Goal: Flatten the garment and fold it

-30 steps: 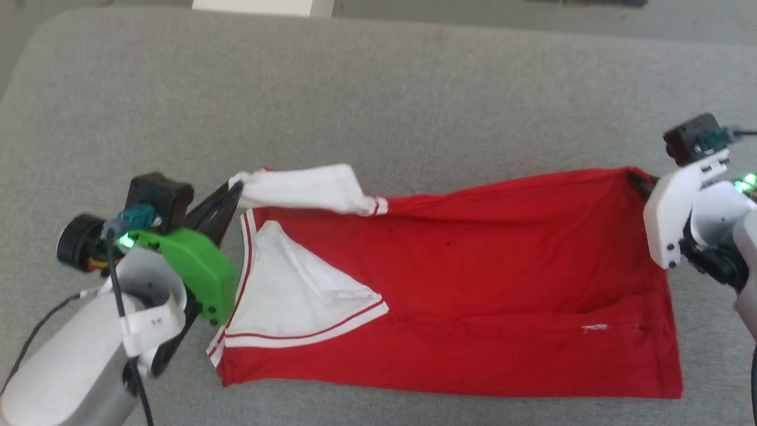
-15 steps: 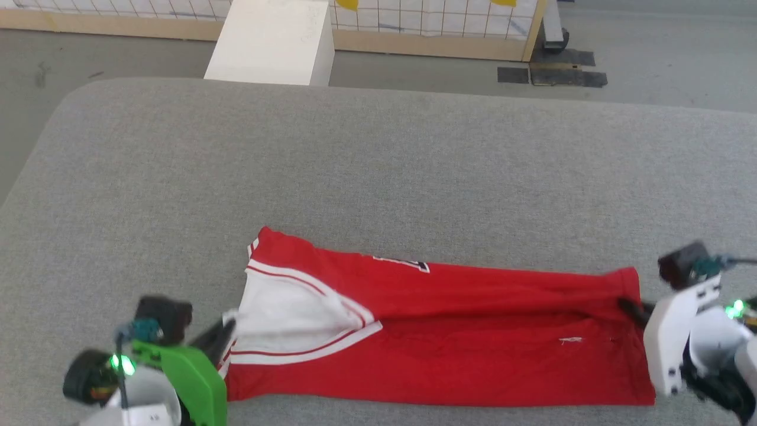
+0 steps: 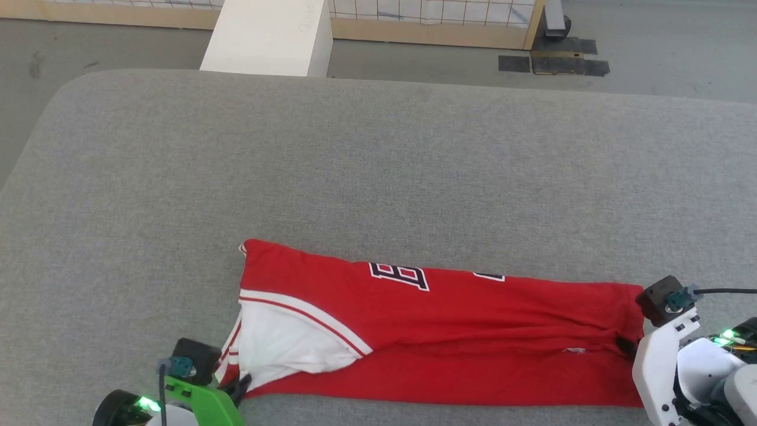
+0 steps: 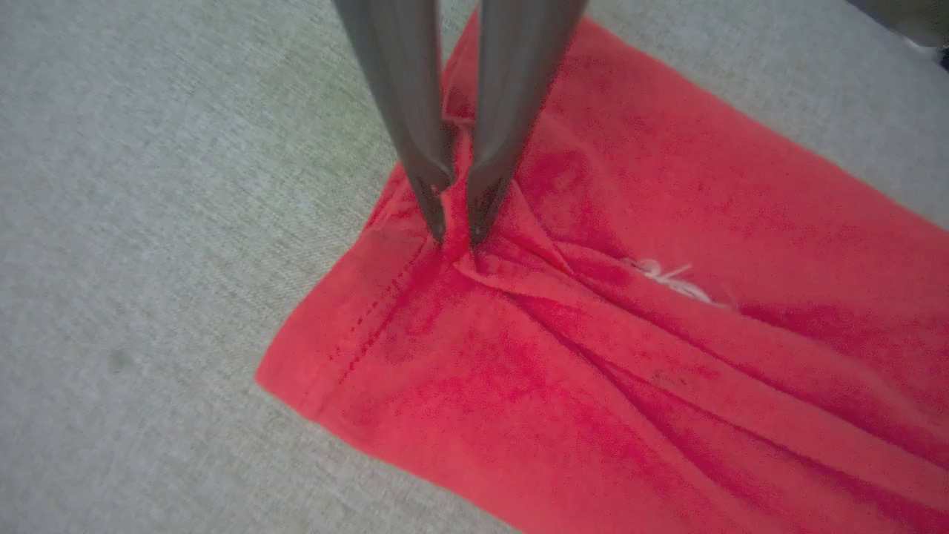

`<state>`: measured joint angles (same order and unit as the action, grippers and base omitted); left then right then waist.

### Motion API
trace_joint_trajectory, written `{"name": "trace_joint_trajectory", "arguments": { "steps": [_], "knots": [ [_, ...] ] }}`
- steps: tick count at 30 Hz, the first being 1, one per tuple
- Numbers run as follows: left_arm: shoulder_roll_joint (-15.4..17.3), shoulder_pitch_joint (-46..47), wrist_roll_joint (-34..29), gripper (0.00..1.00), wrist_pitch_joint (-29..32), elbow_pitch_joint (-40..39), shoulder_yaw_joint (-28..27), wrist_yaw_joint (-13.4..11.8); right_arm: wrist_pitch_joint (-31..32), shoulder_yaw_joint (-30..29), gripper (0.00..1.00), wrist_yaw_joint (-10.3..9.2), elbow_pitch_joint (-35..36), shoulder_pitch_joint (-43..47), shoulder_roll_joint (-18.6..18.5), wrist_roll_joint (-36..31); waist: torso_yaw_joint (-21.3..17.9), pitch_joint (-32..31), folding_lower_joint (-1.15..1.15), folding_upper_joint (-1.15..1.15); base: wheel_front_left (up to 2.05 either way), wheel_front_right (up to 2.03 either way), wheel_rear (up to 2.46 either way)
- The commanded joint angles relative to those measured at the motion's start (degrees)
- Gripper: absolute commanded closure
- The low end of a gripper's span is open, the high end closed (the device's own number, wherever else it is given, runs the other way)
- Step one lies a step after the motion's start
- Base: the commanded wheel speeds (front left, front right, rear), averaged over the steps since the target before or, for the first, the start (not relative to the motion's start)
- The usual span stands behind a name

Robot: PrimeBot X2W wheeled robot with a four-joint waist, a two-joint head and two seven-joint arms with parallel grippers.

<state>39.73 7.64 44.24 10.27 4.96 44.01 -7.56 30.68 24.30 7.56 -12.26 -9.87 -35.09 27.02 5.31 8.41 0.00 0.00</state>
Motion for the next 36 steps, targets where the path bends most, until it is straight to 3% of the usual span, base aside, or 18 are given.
{"name": "trace_joint_trajectory", "arguments": {
  "steps": [1,2,3,12,17,22,27,32,36],
  "knots": [
    [-0.82,1.35,-0.81,1.0,-0.7,1.22,0.29,0.58,-0.01,0.74,1.0,-0.08,-0.91,0.8,0.41,-0.44,0.01,-0.27,0.0,0.0,0.0,0.0,0.0],
    [-1.21,1.67,-1.13,0.72,-1.34,2.01,0.37,0.76,-0.31,0.96,0.77,-0.08,-1.06,0.77,0.55,-0.48,-0.01,-0.48,0.0,0.0,0.0,0.0,0.0],
    [-1.67,1.98,-1.52,0.0,-2.25,2.97,0.39,0.86,-0.92,1.07,0.0,-0.08,-1.18,0.65,0.8,-0.52,-0.07,-0.87,0.0,0.0,0.0,0.0,0.0],
    [-4.27,2.18,-1.93,0.0,-9.38,4.77,-0.26,2.31,-1.84,-2.38,0.0,-0.08,2.1,1.47,1.98,2.45,-0.21,-5.93,0.0,0.0,0.0,0.0,0.0],
    [-5.6,2.37,-2.23,0.0,-15.15,2.08,-2.34,1.34,-0.54,-9.1,0.0,-0.08,6.34,3.65,4.63,3.01,-0.04,-8.03,0.0,0.0,0.0,0.0,0.0],
    [-7.7,0.98,-1.81,0.0,-23.19,1.14,-7.37,-2.1,2.0,-18.77,0.0,-0.08,7.44,7.34,11.68,-0.23,0.13,-8.79,0.0,0.0,0.0,0.0,0.0],
    [-13.1,-2.03,-5.94,0.0,-25.21,-2.28,-18.57,-6.39,3.87,-27.8,0.0,-0.08,7.07,10.89,20.64,-6.23,0.46,-8.67,0.0,0.0,0.0,0.0,0.0],
    [-20.97,-8.06,-16.56,0.0,-25.24,-8.02,-30.81,-5.13,4.06,-34.58,0.0,-0.08,6.1,11.36,28.53,-11.01,0.52,-7.99,0.0,0.0,0.0,0.0,0.0],
    [-24.65,-10.72,-24.89,0.0,-25.25,-9.87,-34.67,-1.71,3.93,-38.95,0.0,-0.08,3.55,10.42,31.36,-13.31,0.75,-7.3,0.0,0.0,0.0,0.0,0.0]
  ]
}}
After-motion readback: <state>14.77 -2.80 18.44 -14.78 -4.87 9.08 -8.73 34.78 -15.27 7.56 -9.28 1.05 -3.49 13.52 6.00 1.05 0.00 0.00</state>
